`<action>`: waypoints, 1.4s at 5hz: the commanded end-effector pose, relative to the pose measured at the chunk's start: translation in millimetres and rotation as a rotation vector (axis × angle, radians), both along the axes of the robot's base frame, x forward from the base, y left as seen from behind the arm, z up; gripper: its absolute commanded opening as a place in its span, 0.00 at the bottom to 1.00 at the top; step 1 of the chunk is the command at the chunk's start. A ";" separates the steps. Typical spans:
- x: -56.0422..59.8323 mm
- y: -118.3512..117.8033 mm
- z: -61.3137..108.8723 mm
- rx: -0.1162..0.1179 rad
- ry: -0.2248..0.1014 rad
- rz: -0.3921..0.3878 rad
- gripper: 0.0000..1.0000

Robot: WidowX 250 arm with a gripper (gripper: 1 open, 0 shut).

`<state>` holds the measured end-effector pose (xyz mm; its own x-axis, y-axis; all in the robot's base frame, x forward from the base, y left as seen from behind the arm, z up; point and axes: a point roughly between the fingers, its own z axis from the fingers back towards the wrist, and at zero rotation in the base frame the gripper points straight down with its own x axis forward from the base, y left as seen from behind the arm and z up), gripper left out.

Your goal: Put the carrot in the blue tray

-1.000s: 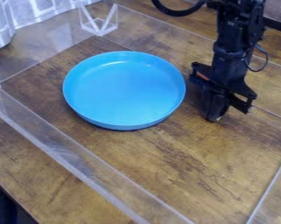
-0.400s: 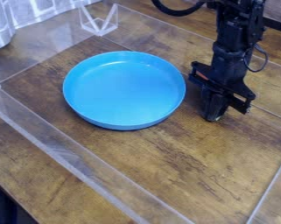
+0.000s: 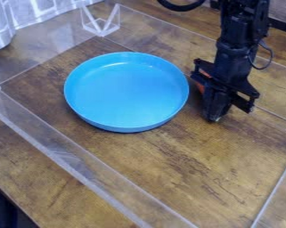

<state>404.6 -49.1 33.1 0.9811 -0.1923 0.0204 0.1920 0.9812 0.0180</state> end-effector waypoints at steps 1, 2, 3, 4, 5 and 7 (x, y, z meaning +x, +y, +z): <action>9.7 -2.4 50.6 -0.010 -0.124 -0.014 0.00; 9.3 -1.9 53.4 -0.008 -0.127 -0.019 0.00; 5.9 0.0 67.4 0.001 -0.145 -0.021 0.00; -3.4 8.3 108.0 0.019 -0.209 0.010 0.00; -18.4 21.2 136.9 0.034 -0.262 0.060 0.00; -66.9 45.2 132.2 0.042 -0.282 0.114 0.00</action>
<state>337.7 -7.6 140.2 0.9729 -0.0958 0.2104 0.0780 0.9928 0.0914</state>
